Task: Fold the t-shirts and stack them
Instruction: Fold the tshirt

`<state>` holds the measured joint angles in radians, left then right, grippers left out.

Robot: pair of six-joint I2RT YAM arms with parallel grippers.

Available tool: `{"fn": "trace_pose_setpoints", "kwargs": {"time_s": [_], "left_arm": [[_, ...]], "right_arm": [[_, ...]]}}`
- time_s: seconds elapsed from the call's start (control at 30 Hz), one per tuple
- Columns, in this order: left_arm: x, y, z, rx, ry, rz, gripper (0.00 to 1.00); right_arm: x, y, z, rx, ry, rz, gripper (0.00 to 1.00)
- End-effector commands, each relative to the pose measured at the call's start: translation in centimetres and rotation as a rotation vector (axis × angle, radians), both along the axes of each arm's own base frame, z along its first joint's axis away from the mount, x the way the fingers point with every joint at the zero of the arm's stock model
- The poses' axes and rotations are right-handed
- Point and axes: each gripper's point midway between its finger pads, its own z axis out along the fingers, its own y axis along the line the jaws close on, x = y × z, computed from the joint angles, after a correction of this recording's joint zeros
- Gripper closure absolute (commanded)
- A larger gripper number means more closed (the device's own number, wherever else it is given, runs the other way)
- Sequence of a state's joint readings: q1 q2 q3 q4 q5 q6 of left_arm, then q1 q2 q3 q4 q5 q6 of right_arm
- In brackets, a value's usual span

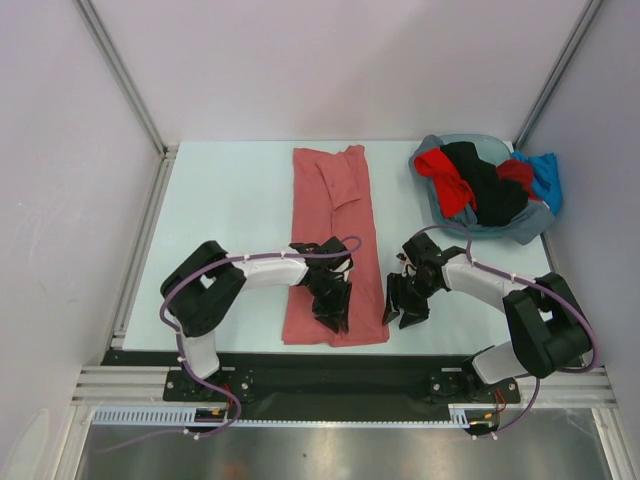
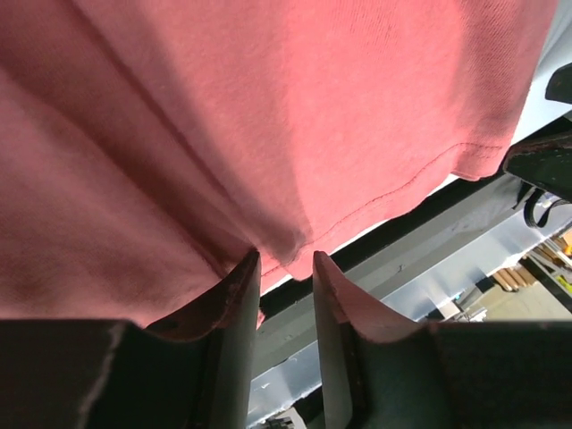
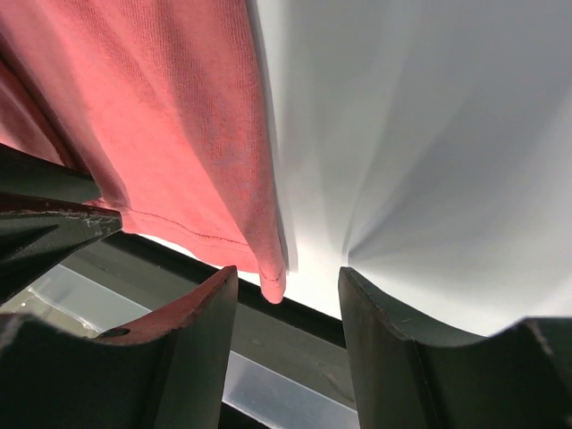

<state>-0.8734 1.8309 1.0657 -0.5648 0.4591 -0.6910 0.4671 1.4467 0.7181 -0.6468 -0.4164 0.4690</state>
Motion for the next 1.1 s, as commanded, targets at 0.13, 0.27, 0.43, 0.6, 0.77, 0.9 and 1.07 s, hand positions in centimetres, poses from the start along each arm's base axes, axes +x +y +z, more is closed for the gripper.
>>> {"fn": "trace_pose_setpoints", "kwargs": {"time_s": [0.13, 0.27, 0.43, 0.6, 0.77, 0.9, 1.07], "left_arm": [[-0.2, -1.4, 0.2, -0.045, 0.031, -0.002, 0.74], [-0.2, -1.1, -0.1, -0.018, 0.036, 0.004, 0.84], [0.4, -0.5, 1.2, 0.011, -0.015, 0.021, 0.99], [-0.4, 0.1, 1.9, 0.001, 0.0, 0.029, 1.0], [-0.7, 0.6, 2.1, 0.008, -0.003, 0.027, 1.0], [-0.9, 1.8, 2.0, 0.051, -0.015, 0.034, 1.0], [-1.4, 2.7, 1.4, 0.08, 0.0, 0.036, 0.99]], "right_arm": [[0.3, 0.2, 0.4, 0.025, -0.031, 0.013, 0.45], [0.3, 0.2, 0.4, 0.027, -0.027, 0.015, 0.45], [0.2, 0.4, 0.4, 0.037, -0.021, 0.022, 0.45], [0.1, 0.5, 0.2, 0.044, -0.01, 0.027, 0.45], [-0.1, 0.7, 0.2, 0.056, 0.006, 0.035, 0.44], [-0.2, 0.8, 0.1, 0.064, 0.011, 0.038, 0.44], [-0.6, 1.3, -0.1, 0.085, 0.035, 0.053, 0.44]]}}
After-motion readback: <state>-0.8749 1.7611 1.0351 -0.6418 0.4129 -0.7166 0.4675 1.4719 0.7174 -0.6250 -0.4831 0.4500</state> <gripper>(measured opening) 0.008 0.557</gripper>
